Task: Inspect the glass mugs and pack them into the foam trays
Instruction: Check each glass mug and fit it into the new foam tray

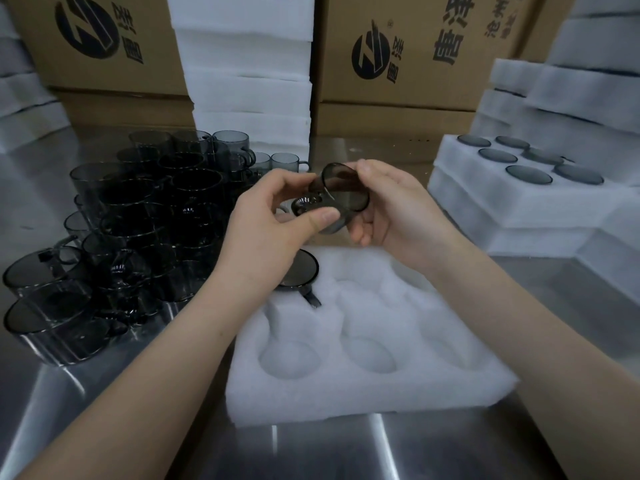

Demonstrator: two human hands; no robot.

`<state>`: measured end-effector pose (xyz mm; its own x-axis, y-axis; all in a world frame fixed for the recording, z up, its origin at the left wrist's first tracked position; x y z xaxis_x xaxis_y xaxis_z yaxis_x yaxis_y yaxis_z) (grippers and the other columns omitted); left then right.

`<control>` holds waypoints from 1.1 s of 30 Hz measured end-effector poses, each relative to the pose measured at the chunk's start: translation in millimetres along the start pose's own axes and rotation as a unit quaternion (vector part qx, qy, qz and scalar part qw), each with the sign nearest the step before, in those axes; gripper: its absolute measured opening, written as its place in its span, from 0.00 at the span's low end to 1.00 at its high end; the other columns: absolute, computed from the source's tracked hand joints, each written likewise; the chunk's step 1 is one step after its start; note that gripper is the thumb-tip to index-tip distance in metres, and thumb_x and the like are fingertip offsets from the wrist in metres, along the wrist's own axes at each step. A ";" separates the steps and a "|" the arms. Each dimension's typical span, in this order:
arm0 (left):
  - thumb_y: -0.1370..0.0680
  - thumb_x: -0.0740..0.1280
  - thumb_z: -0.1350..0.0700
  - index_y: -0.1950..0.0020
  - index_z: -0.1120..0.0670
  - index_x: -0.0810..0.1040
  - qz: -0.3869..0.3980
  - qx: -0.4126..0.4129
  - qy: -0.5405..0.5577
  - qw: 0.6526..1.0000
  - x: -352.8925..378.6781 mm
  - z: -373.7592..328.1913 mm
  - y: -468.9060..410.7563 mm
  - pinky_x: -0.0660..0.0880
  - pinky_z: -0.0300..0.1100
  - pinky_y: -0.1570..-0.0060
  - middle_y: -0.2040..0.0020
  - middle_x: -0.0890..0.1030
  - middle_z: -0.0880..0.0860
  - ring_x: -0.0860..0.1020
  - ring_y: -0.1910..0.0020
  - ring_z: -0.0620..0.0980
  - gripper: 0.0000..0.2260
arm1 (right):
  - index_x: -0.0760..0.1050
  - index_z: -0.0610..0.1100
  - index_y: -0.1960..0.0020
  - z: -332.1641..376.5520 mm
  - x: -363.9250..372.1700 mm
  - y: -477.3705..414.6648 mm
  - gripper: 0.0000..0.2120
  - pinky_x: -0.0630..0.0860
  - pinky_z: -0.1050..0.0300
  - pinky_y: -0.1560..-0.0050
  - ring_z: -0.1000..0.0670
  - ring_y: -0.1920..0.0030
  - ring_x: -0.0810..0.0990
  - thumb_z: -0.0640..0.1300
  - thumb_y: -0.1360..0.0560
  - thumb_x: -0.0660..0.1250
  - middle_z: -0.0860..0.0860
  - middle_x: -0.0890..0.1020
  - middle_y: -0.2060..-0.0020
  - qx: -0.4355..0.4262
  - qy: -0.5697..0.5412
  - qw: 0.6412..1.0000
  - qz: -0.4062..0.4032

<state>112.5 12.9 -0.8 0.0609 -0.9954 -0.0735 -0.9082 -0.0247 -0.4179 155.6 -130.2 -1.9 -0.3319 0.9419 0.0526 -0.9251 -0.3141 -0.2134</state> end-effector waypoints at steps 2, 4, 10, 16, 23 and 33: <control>0.26 0.73 0.61 0.45 0.51 0.78 -0.014 -0.004 0.034 0.999 -4.0 2.1 0.3 0.80 0.54 0.48 0.44 0.82 0.51 0.82 0.47 0.55 0.13 | 0.74 0.39 0.36 0.1 3.1 -1.0 0.17 0.73 0.59 0.74 0.49 0.74 0.76 0.47 0.16 0.54 0.44 0.82 0.57 0.013 -0.064 0.997 0.029; 0.24 0.71 0.59 0.44 0.54 0.76 -0.030 -0.015 0.081 0.996 -7.3 4.9 0.6 0.81 0.49 0.48 0.44 0.82 0.54 0.82 0.45 0.54 0.10 | 0.71 0.41 0.30 0.2 8.3 -0.3 0.19 0.78 0.56 0.68 0.48 0.67 0.80 0.48 0.17 0.55 0.43 0.79 0.47 0.024 -0.084 0.994 0.069; 0.22 0.68 0.49 0.43 0.51 0.74 -0.030 -0.014 0.022 0.999 -4.3 4.2 2.3 0.79 0.41 0.52 0.56 0.85 0.47 0.84 0.54 0.44 0.11 | 0.67 0.46 0.27 -0.5 14.6 5.1 0.25 0.81 0.45 0.51 0.40 0.42 0.81 0.44 0.23 0.65 0.45 0.79 0.37 -0.021 0.042 0.995 0.089; 0.29 0.69 0.39 0.38 0.43 0.78 -0.001 -0.004 -0.081 0.997 3.4 -3.8 3.7 0.77 0.49 0.42 0.50 0.83 0.43 0.81 0.51 0.42 0.21 | 0.65 0.52 0.27 9.8 16.6 8.4 0.24 0.81 0.46 0.52 0.54 0.48 0.81 0.49 0.22 0.61 0.59 0.76 0.41 -0.075 0.154 0.985 0.024; 0.28 0.73 0.50 0.31 0.46 0.73 -0.019 0.016 -0.199 0.980 5.1 -8.5 5.5 0.76 0.40 0.46 0.53 0.84 0.45 0.81 0.51 0.40 0.26 | 0.66 0.58 0.34 9.8 19.0 10.9 0.27 0.78 0.60 0.60 0.55 0.54 0.81 0.57 0.31 0.70 0.62 0.78 0.48 -0.082 0.227 0.970 0.023; 0.31 0.75 0.51 0.39 0.46 0.80 -0.019 0.046 -0.161 0.986 6.6 -18.1 9.8 0.76 0.33 0.52 0.56 0.84 0.42 0.81 0.57 0.35 0.20 | 0.70 0.53 0.39 24.6 20.4 16.1 0.13 0.75 0.69 0.60 0.60 0.57 0.80 0.51 0.24 0.63 0.59 0.79 0.53 -0.156 0.249 0.956 -0.009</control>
<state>96.5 4.5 11.0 0.2354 -0.9130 -0.3332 -0.8625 -0.0382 -0.5047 129.3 -118.9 19.7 -0.1153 0.9112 -0.3955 -0.8035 -0.3196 -0.5022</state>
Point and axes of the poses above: each hand's wrist, its own y-axis away from the middle knuckle, its own x-axis out of the palm, z = x × y, the point moved 8 cm from there along -y, towards the middle knuckle
